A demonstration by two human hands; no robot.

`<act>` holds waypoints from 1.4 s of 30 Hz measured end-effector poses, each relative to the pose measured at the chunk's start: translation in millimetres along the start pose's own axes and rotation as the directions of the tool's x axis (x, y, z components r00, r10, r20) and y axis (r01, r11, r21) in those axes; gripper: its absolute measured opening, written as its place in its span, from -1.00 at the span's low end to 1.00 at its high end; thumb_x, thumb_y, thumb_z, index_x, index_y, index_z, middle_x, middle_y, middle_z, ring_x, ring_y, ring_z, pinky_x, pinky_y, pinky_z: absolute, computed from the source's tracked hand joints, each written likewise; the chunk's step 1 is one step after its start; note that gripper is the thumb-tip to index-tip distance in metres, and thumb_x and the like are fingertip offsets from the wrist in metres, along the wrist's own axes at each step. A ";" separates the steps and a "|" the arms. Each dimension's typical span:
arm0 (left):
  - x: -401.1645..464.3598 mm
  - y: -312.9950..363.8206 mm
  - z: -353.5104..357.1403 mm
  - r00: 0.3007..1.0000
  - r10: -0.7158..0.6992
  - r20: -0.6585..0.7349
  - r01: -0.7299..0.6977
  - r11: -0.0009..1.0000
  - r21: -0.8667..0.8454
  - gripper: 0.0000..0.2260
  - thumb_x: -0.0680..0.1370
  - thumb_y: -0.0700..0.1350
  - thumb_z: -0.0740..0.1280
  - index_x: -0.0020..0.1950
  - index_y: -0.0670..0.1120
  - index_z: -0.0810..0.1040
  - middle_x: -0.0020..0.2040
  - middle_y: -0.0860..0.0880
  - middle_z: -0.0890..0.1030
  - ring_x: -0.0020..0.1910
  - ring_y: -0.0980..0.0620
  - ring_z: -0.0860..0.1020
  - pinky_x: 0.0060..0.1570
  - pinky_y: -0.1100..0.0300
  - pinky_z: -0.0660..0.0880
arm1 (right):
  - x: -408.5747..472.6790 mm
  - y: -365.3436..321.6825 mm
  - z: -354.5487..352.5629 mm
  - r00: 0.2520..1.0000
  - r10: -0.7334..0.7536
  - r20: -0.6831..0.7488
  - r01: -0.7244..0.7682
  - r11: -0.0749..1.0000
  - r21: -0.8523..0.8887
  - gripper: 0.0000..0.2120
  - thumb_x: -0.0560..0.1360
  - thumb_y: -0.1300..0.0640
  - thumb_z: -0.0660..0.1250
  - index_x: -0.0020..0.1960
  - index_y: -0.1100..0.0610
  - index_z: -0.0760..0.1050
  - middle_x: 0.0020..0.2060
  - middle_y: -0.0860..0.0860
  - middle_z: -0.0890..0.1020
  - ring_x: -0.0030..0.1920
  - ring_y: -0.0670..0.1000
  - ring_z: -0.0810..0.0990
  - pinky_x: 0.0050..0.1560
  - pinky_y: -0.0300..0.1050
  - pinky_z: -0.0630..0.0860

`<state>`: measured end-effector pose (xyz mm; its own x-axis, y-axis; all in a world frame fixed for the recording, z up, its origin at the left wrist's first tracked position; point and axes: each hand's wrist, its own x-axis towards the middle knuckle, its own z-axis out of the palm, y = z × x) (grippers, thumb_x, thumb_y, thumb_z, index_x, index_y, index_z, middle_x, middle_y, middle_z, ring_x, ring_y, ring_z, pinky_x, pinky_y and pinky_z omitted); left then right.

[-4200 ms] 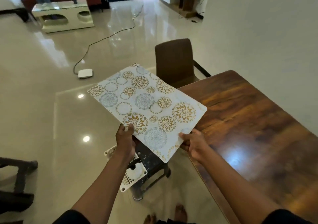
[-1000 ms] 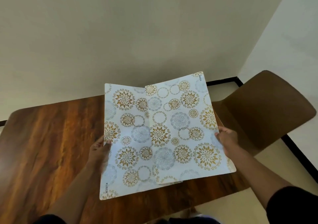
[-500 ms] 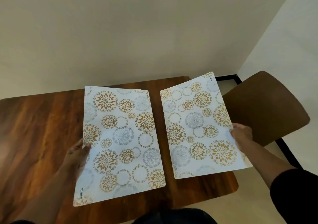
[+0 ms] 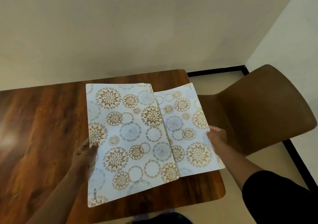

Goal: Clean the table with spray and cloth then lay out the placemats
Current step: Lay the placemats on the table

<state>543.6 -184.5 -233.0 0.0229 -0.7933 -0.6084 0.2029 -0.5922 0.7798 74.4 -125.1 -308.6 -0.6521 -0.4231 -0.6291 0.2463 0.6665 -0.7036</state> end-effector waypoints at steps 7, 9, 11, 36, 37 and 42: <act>-8.2 -10.6 17.4 1.000 -0.009 -0.001 0.009 1.000 0.007 -0.65 0.76 -0.23 0.18 0.56 -0.16 0.45 0.43 -0.33 0.57 -0.03 -0.18 0.75 -0.21 -0.03 0.74 | 7.2 13.9 7.4 1.000 -0.027 0.010 0.027 0.998 -0.054 -0.68 0.60 0.28 0.32 0.32 0.09 0.60 -0.05 0.02 0.67 -0.23 -0.02 0.63 -0.32 -0.15 0.57; -13.8 -10.4 19.7 1.000 -0.016 0.008 0.016 1.000 -0.010 -0.64 0.76 -0.24 0.18 0.56 -0.18 0.44 0.39 -0.32 0.59 -0.10 -0.15 0.77 -0.26 -0.02 0.74 | 10.1 16.1 9.8 0.999 -0.027 0.017 0.029 0.996 -0.081 -0.66 0.59 0.29 0.32 0.32 0.07 0.61 -0.18 -0.07 0.67 -0.24 0.06 0.68 -0.25 0.00 0.66; -17.8 -10.7 19.9 1.000 -0.021 0.005 0.021 0.999 -0.026 -0.64 0.76 -0.25 0.18 0.56 -0.18 0.45 0.36 -0.25 0.61 -0.17 -0.10 0.79 -0.31 -0.02 0.73 | 12.5 18.1 12.0 0.999 -0.023 0.027 0.025 0.995 -0.098 -0.63 0.58 0.28 0.32 0.34 0.05 0.62 -0.23 -0.13 0.65 -0.21 0.12 0.70 -0.14 0.13 0.69; -11.4 -17.4 12.0 0.995 0.014 -0.099 -0.008 0.998 0.062 -0.67 0.74 -0.18 0.28 0.51 -0.09 0.54 0.33 -0.23 0.68 0.15 -0.27 0.70 -0.15 -0.07 0.75 | 12.1 22.9 21.5 0.996 -0.078 0.032 0.081 0.987 -0.138 -0.59 0.61 0.27 0.29 0.42 0.01 0.55 0.17 0.04 0.71 -0.34 -0.06 0.61 -0.53 -0.28 0.40; -11.2 -17.5 11.8 0.996 0.012 -0.089 -0.007 0.998 0.060 -0.67 0.74 -0.18 0.28 0.51 -0.10 0.54 0.34 -0.24 0.67 0.14 -0.26 0.71 -0.15 -0.06 0.75 | 12.1 23.4 21.7 0.996 -0.082 0.025 0.084 0.987 -0.140 -0.58 0.61 0.27 0.29 0.42 0.01 0.55 0.17 0.03 0.71 -0.36 -0.07 0.60 -0.53 -0.28 0.40; -13.1 -19.9 8.3 0.999 0.020 -0.051 -0.017 0.998 0.065 -0.67 0.74 -0.19 0.26 0.52 -0.16 0.51 0.33 -0.26 0.66 -0.14 -0.09 0.79 -0.26 0.02 0.74 | 13.1 26.1 25.0 0.995 -0.100 0.018 0.102 0.982 -0.160 -0.57 0.59 0.26 0.29 0.41 -0.01 0.56 0.18 0.02 0.71 -0.33 -0.05 0.62 -0.50 -0.26 0.43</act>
<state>531.1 -163.5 -239.4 0.0764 -0.7968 -0.5995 0.1380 -0.5870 0.7978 90.2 -128.5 -343.5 -0.6605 -0.4989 -0.5611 0.0605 0.7095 -0.7021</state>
